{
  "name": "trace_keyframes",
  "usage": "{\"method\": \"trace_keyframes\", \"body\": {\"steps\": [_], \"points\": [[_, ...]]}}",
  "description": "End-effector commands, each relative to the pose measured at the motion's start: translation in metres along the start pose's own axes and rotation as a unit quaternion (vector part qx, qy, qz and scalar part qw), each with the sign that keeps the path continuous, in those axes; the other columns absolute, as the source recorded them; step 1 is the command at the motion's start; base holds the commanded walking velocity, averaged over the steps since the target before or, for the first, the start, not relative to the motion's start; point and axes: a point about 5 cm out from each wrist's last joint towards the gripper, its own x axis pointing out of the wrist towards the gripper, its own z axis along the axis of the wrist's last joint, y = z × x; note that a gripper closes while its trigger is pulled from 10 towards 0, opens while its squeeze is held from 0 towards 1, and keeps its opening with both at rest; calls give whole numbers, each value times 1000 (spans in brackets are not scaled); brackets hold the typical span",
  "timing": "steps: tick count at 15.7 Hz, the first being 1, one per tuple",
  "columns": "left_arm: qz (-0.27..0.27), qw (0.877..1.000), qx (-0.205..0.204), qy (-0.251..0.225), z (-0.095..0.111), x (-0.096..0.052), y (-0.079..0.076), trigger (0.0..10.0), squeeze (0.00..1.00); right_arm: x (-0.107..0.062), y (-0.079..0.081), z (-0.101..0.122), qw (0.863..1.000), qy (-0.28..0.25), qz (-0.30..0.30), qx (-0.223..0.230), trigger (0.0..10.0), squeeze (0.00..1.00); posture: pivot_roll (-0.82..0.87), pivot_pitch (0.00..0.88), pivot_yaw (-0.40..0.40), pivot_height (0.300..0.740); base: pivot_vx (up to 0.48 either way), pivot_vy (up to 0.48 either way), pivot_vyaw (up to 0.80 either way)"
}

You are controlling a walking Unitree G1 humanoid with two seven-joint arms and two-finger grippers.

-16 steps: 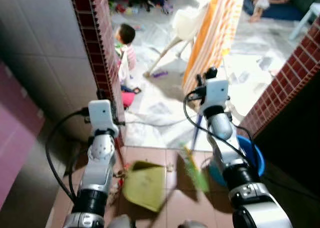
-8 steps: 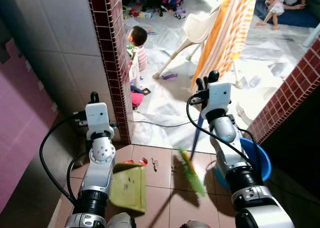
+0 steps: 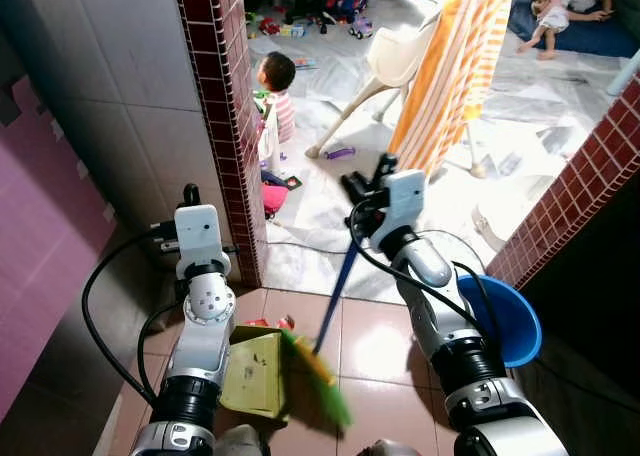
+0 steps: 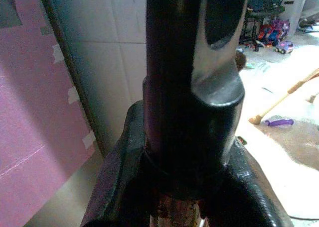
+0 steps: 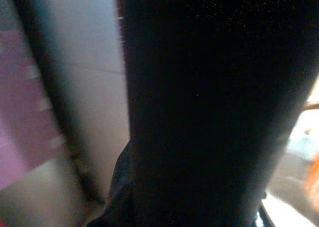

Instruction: Sweep floor

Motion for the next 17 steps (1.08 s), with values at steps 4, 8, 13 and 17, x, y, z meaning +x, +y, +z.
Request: {"method": "trace_keyframes", "body": {"steps": [4, 8, 13, 17], "points": [[-6, 1000, -2, -20, 11, 8, -8, 10000, 0, 3, 4, 31, 992, -18, 118, -50, 10000, 0, -30, 0, -14, 740, 0, 0, 0], [-21, 1000, 0, -5, 8, 9, -17, 10000, 0, 17, -20, 84, 988, -98, 58, -100, 10000, 0, -42, 0, -11, 740, 0, 0, 0], [-30, 1000, -1, -7, 9, 12, -21, 10000, 0, 19, -32, 73, 992, -96, -25, -81, 10000, 0, -35, 0, -3, 740, 0, 0, 0], [-31, 1000, 1, -5, 9, 14, -20, 10000, 0, 22, -20, 38, 996, -59, -49, -54, 10000, 0, -32, 0, 8, 740, 0, 0, 0]]}}
